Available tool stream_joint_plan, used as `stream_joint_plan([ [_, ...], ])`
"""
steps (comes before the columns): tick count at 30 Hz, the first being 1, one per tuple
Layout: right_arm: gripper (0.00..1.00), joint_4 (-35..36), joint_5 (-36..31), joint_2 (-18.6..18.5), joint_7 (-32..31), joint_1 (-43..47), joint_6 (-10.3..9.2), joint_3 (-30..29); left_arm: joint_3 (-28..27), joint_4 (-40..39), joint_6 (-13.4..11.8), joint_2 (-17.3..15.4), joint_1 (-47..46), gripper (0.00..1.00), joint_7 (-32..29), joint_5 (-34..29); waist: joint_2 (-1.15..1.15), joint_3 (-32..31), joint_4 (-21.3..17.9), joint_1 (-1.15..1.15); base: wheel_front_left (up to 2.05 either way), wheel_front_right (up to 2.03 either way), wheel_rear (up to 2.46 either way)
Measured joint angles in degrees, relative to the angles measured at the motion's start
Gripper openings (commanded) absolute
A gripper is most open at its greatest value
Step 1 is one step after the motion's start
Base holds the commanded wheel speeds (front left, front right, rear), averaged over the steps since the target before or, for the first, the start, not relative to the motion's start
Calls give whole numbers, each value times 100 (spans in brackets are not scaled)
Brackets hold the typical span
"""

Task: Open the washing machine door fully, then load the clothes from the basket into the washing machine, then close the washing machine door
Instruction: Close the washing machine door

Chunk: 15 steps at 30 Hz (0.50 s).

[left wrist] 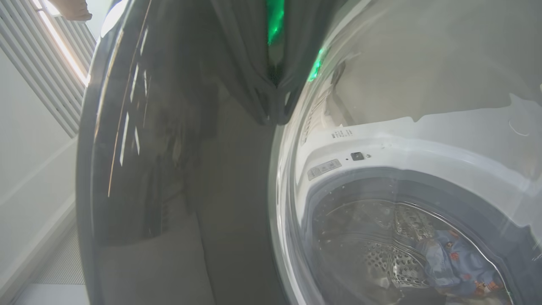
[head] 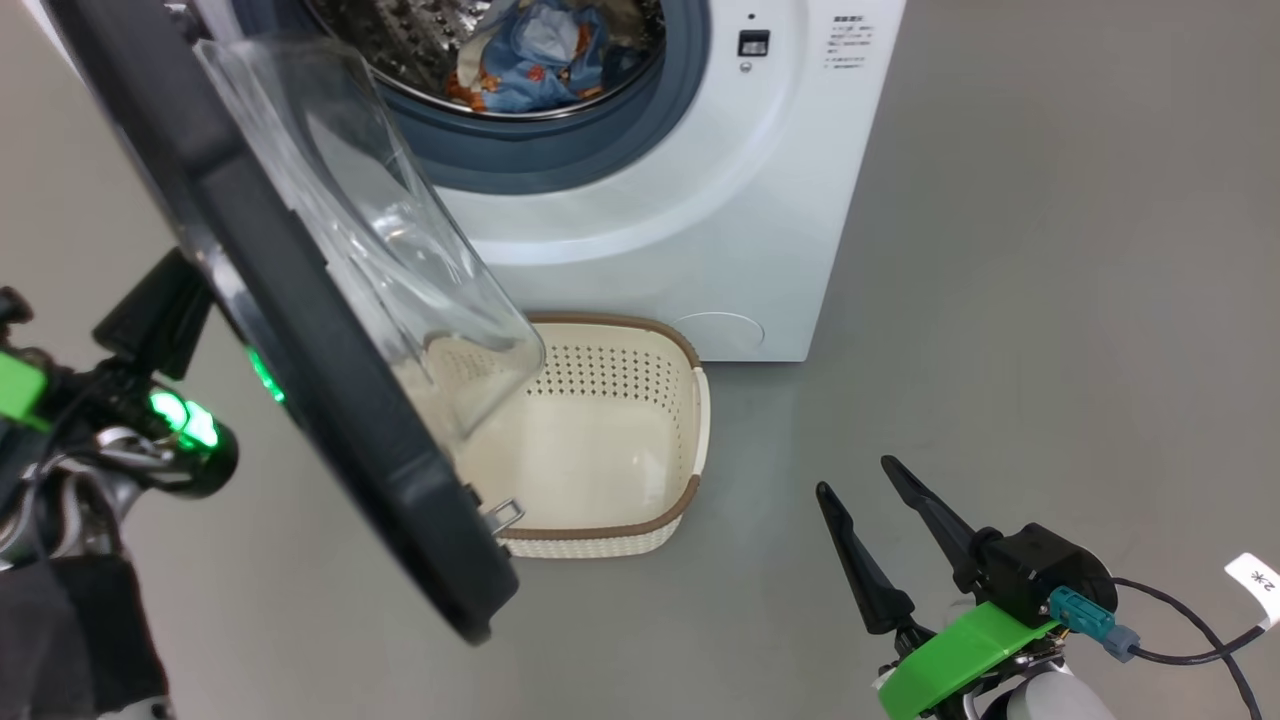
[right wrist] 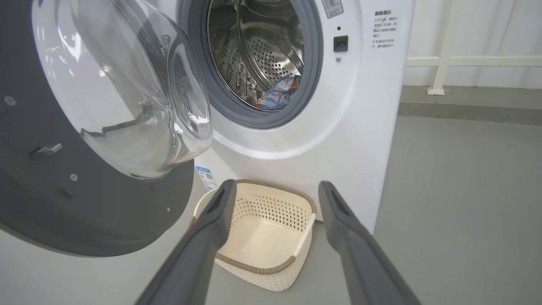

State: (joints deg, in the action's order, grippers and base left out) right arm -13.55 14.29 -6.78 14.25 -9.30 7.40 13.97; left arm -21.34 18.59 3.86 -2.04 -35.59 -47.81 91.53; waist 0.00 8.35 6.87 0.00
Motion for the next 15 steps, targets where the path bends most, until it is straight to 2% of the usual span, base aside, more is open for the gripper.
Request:
stream_joint_plan([
  [6,100,-4,0,1,4,0,0,3,352,366,205,19,-147,0,505,126,0,-12,-123,0,0,0,0],
  [15,100,-7,0,3,4,-1,0,8,1011,587,294,49,-413,0,1768,354,0,47,-291,0,0,0,0],
])
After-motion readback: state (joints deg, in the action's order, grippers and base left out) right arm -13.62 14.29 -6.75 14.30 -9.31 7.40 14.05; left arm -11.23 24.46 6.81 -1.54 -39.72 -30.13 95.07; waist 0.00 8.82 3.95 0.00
